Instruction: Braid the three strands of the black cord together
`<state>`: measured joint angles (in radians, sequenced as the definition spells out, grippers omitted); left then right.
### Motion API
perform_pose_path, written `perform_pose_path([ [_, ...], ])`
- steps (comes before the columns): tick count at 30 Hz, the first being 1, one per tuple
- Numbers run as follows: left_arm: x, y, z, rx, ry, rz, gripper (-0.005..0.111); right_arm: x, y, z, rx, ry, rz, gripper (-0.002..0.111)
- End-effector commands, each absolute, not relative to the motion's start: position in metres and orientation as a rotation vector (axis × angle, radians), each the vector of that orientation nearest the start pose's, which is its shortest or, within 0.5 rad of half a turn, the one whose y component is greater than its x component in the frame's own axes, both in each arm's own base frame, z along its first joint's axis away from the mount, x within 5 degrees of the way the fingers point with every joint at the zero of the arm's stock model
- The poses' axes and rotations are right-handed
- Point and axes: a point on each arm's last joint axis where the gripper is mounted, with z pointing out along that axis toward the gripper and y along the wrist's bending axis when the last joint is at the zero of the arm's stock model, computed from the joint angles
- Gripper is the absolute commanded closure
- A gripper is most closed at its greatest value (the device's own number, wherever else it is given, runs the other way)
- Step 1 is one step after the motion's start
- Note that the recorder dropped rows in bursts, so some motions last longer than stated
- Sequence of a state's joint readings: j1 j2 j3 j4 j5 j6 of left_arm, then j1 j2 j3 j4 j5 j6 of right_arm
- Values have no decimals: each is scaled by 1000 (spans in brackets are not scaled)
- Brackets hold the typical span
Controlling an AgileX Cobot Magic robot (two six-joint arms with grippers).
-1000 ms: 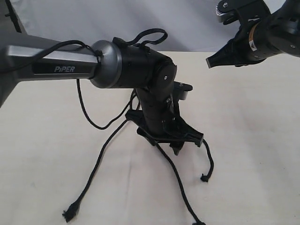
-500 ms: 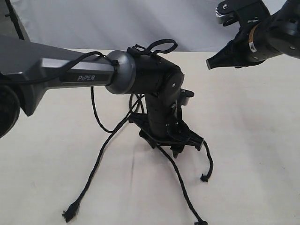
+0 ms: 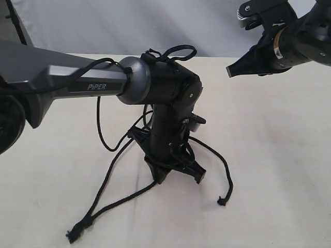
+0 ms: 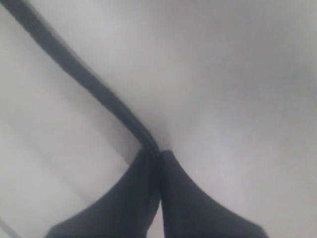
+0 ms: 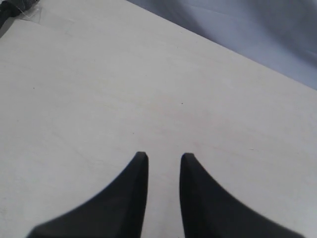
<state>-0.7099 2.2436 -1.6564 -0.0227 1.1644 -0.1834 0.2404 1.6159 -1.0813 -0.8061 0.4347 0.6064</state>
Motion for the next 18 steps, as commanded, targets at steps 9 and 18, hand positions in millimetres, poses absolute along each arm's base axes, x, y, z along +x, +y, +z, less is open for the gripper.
perform_pose_path([
  [9, 328, -272, 142, 1085, 2979, 119, 106, 346, 54, 257, -292, 2278, -312, 85],
  [18, 344, -234, 194, 991, 2936, 97, 107, 346, 54, 257, -292, 2278, -312, 85],
])
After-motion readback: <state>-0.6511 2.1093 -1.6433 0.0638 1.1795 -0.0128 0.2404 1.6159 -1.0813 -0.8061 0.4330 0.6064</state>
